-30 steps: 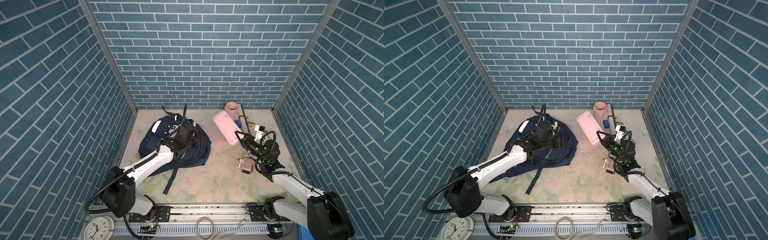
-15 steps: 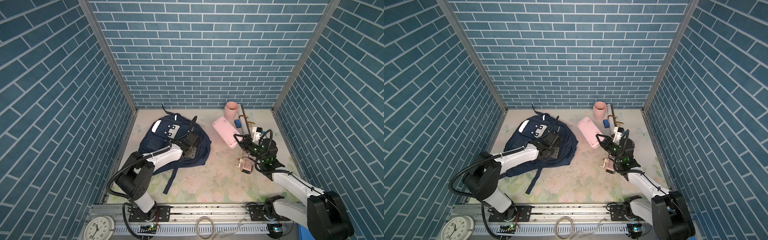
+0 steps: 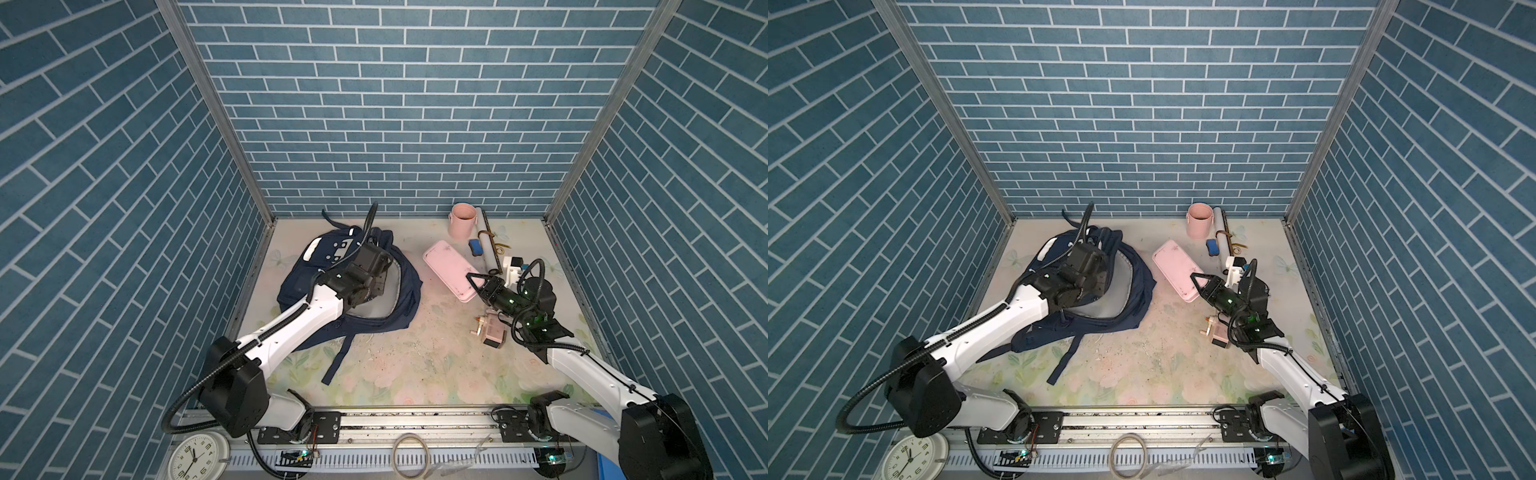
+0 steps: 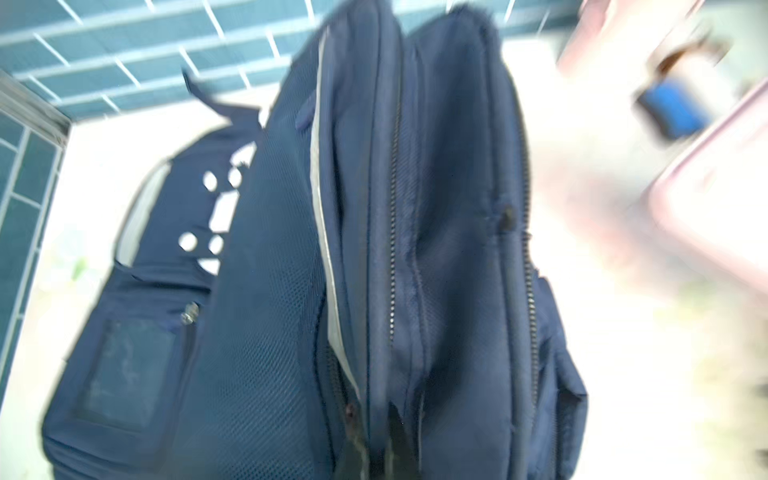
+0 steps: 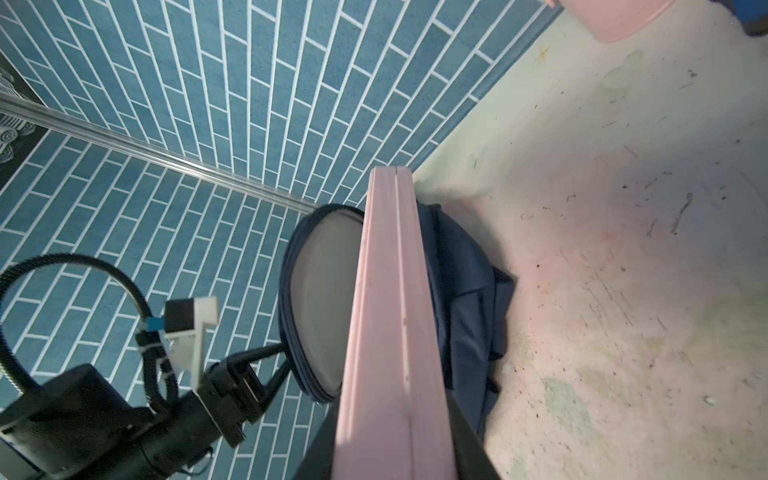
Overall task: Pack the student bag
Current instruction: 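Hold the backpack open with the left gripper while the right lowers the case inside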
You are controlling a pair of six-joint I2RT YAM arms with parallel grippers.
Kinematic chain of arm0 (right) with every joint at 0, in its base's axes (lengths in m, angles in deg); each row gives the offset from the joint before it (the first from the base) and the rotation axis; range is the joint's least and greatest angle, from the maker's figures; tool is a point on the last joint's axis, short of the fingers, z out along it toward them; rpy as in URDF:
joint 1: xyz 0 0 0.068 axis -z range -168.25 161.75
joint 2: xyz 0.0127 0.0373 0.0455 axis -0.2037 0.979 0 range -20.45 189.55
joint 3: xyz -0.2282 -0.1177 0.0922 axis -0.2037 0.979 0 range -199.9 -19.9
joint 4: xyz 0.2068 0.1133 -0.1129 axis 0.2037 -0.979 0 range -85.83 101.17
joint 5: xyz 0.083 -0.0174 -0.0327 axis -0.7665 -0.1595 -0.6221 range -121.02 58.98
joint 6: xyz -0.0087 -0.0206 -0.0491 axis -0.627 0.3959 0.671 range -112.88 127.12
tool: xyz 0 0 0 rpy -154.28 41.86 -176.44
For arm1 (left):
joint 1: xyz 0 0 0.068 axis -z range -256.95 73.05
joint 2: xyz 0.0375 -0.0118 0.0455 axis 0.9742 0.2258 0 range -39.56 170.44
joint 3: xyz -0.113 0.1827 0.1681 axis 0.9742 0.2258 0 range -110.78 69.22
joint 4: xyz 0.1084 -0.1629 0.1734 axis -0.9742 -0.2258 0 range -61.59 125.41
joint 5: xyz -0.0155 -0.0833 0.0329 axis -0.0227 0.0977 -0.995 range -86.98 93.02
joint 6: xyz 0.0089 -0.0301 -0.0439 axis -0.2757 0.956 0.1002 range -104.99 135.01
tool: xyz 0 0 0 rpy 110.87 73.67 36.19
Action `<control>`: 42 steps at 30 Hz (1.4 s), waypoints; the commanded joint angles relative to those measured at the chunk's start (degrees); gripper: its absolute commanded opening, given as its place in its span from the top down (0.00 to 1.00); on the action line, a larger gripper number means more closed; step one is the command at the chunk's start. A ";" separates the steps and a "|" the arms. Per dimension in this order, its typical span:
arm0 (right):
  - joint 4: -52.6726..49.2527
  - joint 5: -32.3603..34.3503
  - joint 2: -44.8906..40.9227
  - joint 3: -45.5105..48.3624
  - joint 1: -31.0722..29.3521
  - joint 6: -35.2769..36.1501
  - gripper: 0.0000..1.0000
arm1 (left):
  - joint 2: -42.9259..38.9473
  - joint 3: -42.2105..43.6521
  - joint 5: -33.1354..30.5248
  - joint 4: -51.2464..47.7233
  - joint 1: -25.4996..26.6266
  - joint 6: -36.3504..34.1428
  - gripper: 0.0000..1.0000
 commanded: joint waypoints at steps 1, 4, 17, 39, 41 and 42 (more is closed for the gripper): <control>-1.32 -2.71 -0.17 -3.22 -2.89 0.99 0.89 | -1.20 -4.55 4.82 3.22 -0.21 -1.25 1.00; 0.54 -2.41 4.13 -4.67 -6.50 0.57 0.89 | -1.70 -6.34 7.85 3.74 -0.71 0.02 1.00; 23.10 -6.95 41.65 -24.61 -17.01 -10.51 0.92 | -6.79 0.84 15.47 12.44 -1.61 10.30 1.00; -12.02 10.19 22.37 -20.16 -15.02 7.09 0.16 | -8.76 7.07 17.42 12.80 -4.81 14.88 1.00; -15.96 12.09 16.48 -18.49 -13.49 10.06 0.16 | -8.44 8.30 18.15 13.61 -4.27 15.35 1.00; -18.64 14.42 13.22 -17.79 -12.82 11.77 0.16 | -8.10 9.06 18.06 13.95 -3.66 15.36 1.00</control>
